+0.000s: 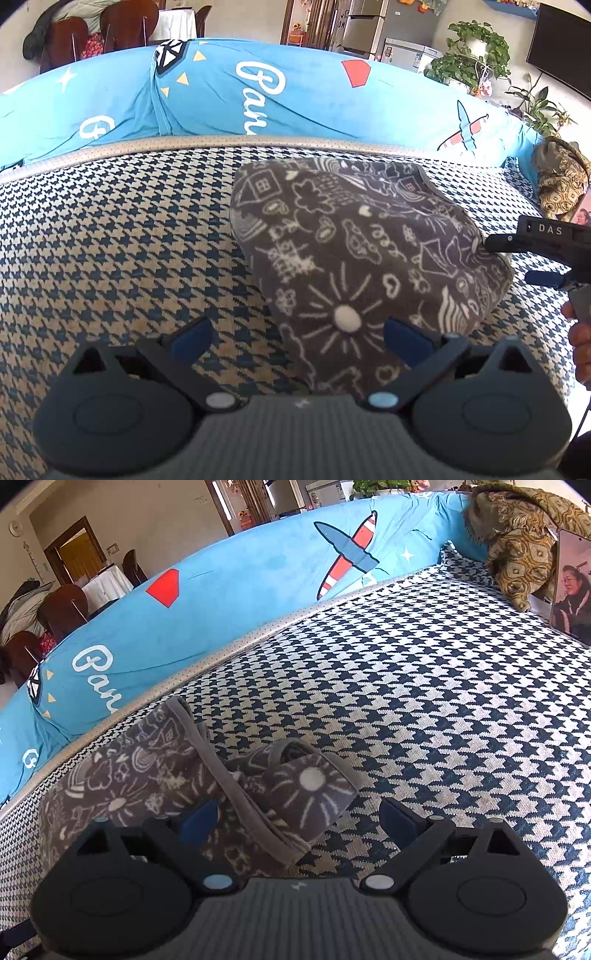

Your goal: Fold clothes

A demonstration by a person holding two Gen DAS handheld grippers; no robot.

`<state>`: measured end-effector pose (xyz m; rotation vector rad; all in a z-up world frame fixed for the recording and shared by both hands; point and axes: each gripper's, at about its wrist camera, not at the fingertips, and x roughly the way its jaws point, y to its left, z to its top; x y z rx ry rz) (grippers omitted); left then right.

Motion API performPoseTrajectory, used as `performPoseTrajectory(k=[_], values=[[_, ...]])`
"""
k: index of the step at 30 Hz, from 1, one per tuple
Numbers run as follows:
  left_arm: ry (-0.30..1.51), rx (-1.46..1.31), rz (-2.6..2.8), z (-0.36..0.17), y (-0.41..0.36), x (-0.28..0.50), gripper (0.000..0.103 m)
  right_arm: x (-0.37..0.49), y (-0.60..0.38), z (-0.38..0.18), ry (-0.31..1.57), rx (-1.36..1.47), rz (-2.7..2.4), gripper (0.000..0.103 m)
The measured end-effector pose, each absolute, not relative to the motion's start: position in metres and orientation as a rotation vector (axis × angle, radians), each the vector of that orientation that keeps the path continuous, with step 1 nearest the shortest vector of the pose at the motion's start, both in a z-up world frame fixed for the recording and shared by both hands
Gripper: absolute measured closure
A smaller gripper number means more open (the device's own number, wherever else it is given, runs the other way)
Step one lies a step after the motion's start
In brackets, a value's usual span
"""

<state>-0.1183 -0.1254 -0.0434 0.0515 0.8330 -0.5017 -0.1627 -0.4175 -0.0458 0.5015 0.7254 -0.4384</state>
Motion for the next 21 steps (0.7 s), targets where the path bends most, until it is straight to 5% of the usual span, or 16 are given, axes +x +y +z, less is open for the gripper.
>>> performPoseTrajectory(k=[21], values=[[0.841, 0.001, -0.469, -0.042, -0.105, -0.128, 0.000, -0.168, -0.397, -0.032, 0.746, 0.444, -0.354, 0.008]])
